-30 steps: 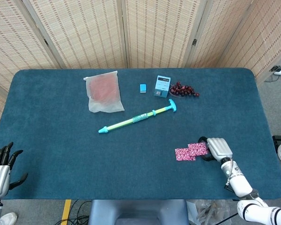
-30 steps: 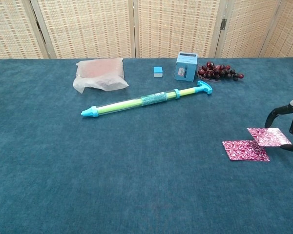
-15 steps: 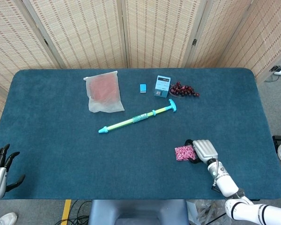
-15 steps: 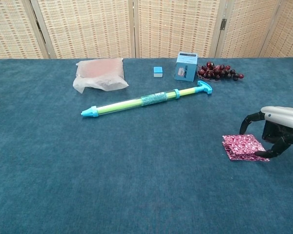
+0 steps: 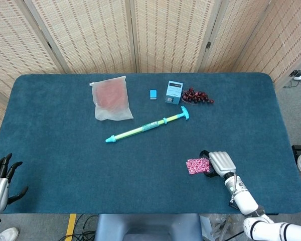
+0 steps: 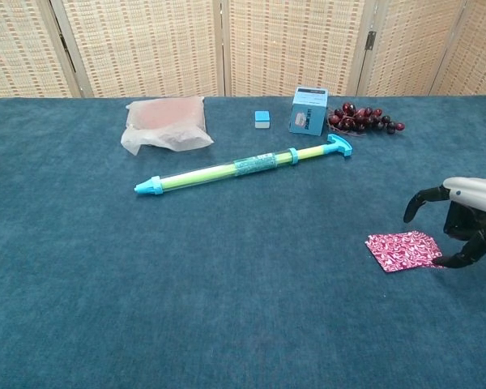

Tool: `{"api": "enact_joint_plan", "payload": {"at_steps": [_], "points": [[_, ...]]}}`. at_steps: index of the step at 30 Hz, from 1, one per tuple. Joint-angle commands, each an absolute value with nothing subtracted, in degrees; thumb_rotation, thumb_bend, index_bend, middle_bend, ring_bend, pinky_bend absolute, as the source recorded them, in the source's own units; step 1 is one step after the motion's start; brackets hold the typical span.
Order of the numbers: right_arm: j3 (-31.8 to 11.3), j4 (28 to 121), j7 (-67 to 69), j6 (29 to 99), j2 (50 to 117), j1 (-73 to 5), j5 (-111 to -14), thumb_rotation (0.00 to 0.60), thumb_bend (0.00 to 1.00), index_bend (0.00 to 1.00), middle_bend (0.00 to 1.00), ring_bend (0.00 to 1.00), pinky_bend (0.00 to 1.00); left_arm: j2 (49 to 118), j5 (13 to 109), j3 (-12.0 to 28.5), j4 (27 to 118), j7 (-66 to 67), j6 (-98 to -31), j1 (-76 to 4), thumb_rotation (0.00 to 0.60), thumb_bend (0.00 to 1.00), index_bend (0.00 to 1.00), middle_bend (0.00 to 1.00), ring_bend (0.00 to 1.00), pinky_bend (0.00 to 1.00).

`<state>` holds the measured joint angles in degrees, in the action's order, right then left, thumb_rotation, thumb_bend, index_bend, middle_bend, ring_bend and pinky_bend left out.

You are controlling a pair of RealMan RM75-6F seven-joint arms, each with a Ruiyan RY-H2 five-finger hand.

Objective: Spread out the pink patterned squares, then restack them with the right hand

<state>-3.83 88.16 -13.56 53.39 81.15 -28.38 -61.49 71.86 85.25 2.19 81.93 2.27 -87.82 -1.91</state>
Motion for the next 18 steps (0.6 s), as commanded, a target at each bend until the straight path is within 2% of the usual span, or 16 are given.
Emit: {"api": "enact_joint_plan", "payload": {"at_steps": [1,5,8,10,11,12,13,15,17,18], "points": [[-3.9,89.5,-12.3,57.4,78.7,-26.6,-64.1,0.6,0.27,0.28,0.99,1.0,1.0,71.7,85.2,2.3,82.0,2.3,-88.0,-1.9,0.6,0.26,0.22,0.05,0.04,0.11],[-3.6,90.7,-10.6,65.3,75.1,-23.2,-69.8,0.6,0.28,0.28,0.95,1.0,1.0,71.6,85.1,2.6,82.3,2.5,-88.1,-1.9,0.6,0.26,0.22,0.05,0.04,0.11],[-3.0,90.8,-9.9,74.1,72.8,-19.5,-75.3,0.6,0.31,0.28,0.92,0.98,1.0,71.8,85.3,2.7,82.8,3.0,-88.2,-2.2,0.6,0.26,0.22,0.05,0.04,0.11],[-2.5,90.9,-8.6,78.2,71.5,-17.6,-78.1,0.6,0.32,0.28,0.85,0.9,0.99,71.9,85.6,2.8,83.2,3.4,-88.3,-2.4,0.6,0.26,0.22,0.05,0.04,0.11],[-2.3,90.9,-8.2,80.1,70.9,-16.6,-79.3,0.6,0.32,0.28,0.77,0.81,0.96,71.9,85.8,2.8,83.4,3.7,-88.4,-2.5,0.6,0.26,0.22,0.05,0.04,0.11],[-1.9,90.6,-7.9,82.6,70.1,-15.3,-81.1,0.6,0.32,0.28,0.68,0.7,0.9,71.9,86.0,2.9,83.7,4.0,-88.5,-2.7,0.6,0.26,0.22,0.05,0.04,0.11],[-1.4,90.2,-7.7,83.9,69.5,-14.6,-82.3,0.6,0.32,0.28,0.58,0.59,0.8,71.9,86.2,3.0,83.9,4.2,-88.6,-2.8,0.6,0.26,0.22,0.05,0.04,0.11],[-0.3,89.5,-7.4,86.3,67.8,-12.8,-84.3,0.6,0.33,0.24,0.38,0.35,0.52,72.0,86.2,3.3,84.5,4.4,-88.7,-3.0,0.6,0.26,0.22,0.05,0.04,0.11],[0.3,89.5,-6.6,88.7,66.6,-10.8,-85.2,0.6,0.33,0.18,0.25,0.19,0.31,72.3,86.3,3.5,84.8,4.6,-88.9,-3.1,0.6,0.26,0.22,0.05,0.04,0.11],[0.7,89.6,-6.0,89.3,66.1,-10.1,-85.6,0.6,0.33,0.15,0.2,0.13,0.24,72.4,86.4,3.4,84.9,4.8,-88.8,-3.2,0.6,0.26,0.22,0.05,0.04,0.11]]}}
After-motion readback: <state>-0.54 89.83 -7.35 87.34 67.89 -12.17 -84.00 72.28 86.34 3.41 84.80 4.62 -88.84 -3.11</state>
